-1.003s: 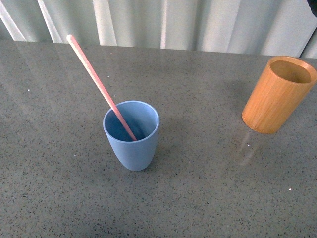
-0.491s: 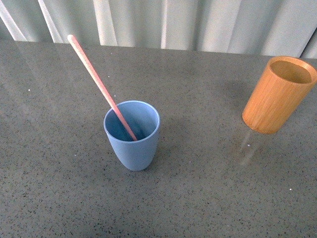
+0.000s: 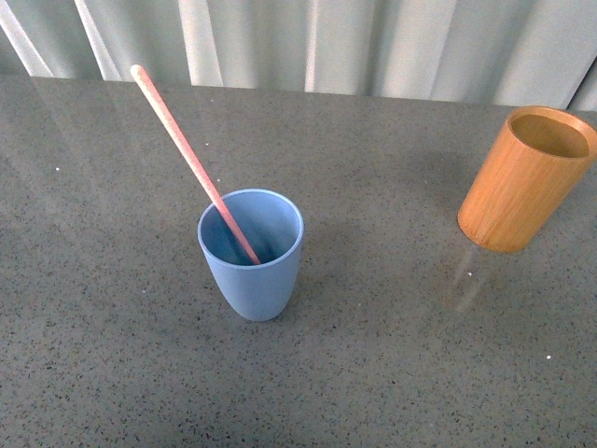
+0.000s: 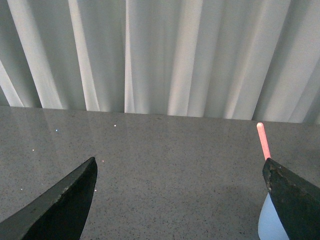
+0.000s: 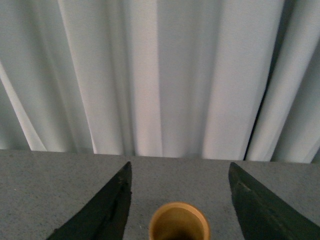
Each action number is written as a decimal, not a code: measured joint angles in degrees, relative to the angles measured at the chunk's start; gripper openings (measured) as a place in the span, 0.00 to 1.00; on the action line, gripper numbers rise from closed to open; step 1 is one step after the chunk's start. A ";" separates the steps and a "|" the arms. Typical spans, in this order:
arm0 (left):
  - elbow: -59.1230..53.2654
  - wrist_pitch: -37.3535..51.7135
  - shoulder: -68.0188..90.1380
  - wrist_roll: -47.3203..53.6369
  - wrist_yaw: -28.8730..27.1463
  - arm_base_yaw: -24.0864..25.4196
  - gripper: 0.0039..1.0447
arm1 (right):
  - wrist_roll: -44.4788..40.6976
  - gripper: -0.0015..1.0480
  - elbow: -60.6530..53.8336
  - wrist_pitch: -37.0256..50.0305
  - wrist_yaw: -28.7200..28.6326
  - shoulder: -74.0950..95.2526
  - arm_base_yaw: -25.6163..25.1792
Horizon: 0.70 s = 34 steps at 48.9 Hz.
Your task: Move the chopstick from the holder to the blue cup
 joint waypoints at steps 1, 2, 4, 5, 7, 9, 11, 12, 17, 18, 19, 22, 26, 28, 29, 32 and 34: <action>0.00 0.00 0.00 0.00 0.00 0.00 0.94 | 0.00 0.48 -0.94 0.15 -0.48 -0.83 -0.57; 0.00 0.00 0.02 0.00 0.04 0.00 0.94 | 0.00 0.43 -2.27 0.24 -1.16 -1.99 -1.36; 0.00 0.00 0.00 0.00 0.11 0.00 0.94 | 0.00 0.36 -3.96 0.35 -1.90 -3.48 -2.49; 0.00 0.00 0.00 0.00 0.13 0.00 0.94 | 0.00 0.33 -4.74 0.37 -2.29 -4.20 -2.99; 0.00 0.00 0.00 0.00 0.13 0.00 0.94 | 0.00 0.28 -5.88 0.37 -2.91 -5.29 -3.67; 0.00 0.00 0.00 0.00 0.11 0.00 0.94 | 0.00 0.22 -7.10 0.37 -3.76 -6.51 -4.39; 0.00 0.00 0.00 0.00 0.11 0.00 0.94 | -0.02 0.16 -8.24 0.35 -4.59 -7.76 -5.03; 0.00 0.00 0.00 0.00 0.09 0.00 0.94 | 0.00 0.13 -8.85 0.35 -5.01 -8.46 -5.38; 0.00 0.00 0.00 0.00 0.11 0.00 0.94 | -0.17 0.01 -12.26 -0.61 -7.21 -12.87 -7.56; 0.00 0.00 0.00 0.00 0.11 0.00 0.94 | -0.17 0.01 -12.98 -0.96 -7.58 -13.90 -8.07; 0.00 0.00 0.00 0.00 0.11 0.00 0.94 | -0.17 0.01 -13.66 -1.36 -8.02 -14.91 -8.55; 0.00 0.00 0.00 0.00 0.13 0.00 0.94 | -0.17 0.01 -14.99 -2.36 -8.87 -17.27 -9.55; 0.00 0.00 0.00 0.00 0.09 0.00 0.94 | -0.17 0.01 -16.70 -4.22 -10.21 -20.76 -10.78; 0.00 0.00 0.00 0.00 0.11 0.00 0.94 | -0.17 0.01 -17.14 -4.79 -10.58 -21.79 -11.06; 0.00 0.00 0.00 0.00 0.09 0.00 0.94 | -0.17 0.01 -17.42 -5.20 -10.78 -22.47 -11.26; 0.00 0.00 0.00 0.00 0.11 0.00 0.94 | -0.17 0.01 -18.03 -6.38 -13.75 -24.20 -13.00; 0.00 0.00 0.00 0.00 0.11 0.00 0.94 | -0.20 0.01 -18.38 -7.10 -15.32 -25.24 -14.49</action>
